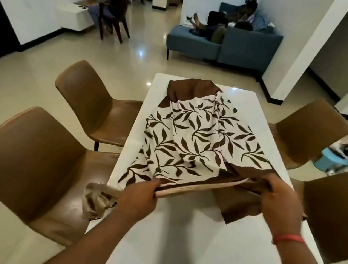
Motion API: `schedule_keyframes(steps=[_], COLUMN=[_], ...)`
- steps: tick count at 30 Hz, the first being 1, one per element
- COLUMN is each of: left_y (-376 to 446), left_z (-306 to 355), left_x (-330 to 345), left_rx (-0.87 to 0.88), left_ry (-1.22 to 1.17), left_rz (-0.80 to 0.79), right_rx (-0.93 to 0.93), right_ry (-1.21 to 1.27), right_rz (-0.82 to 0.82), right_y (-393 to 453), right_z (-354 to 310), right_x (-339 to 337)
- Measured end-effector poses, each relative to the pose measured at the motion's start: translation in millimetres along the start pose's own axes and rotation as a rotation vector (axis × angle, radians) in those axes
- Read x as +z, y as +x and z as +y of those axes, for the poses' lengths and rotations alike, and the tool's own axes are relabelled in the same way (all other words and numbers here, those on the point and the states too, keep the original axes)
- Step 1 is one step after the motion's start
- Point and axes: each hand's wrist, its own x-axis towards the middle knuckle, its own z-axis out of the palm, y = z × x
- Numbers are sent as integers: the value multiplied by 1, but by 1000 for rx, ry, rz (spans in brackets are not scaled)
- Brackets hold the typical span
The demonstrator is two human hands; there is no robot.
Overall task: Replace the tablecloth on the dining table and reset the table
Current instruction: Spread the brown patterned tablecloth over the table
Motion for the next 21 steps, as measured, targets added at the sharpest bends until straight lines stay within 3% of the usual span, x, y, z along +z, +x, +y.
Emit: schedule_keyframes(steps=[4, 6, 8, 10, 11, 13, 15, 18, 21], left_y=[-18, -23, -18, -4, 3, 17, 24, 25, 13], left_z=[-17, 4, 38, 70, 89, 121, 144, 157, 145], left_x=[4, 12, 19, 24, 27, 29, 29, 30, 29], left_rx=[-133, -143, -210, -296, -326, -340, -316, -288, -259], left_ry=[166, 139, -6, -225, -324, -484, -574, -521, -370], left_rz=[-85, -132, -154, -158, -173, -233, -290, -332, -355], right_rx=[536, 678, 481, 58, -113, -279, -336, -326, -89], right_ry=[256, 199, 62, 21, 69, 178, 208, 148, 125], right_rz=[205, 109, -9, -76, -189, -568, -748, -563, -403], right_y=[57, 69, 60, 33, 16, -17, -40, -23, 17], right_z=[77, 92, 86, 69, 59, 38, 19, 30, 72], right_x=[-26, -19, 2, 31, 41, 57, 67, 61, 35])
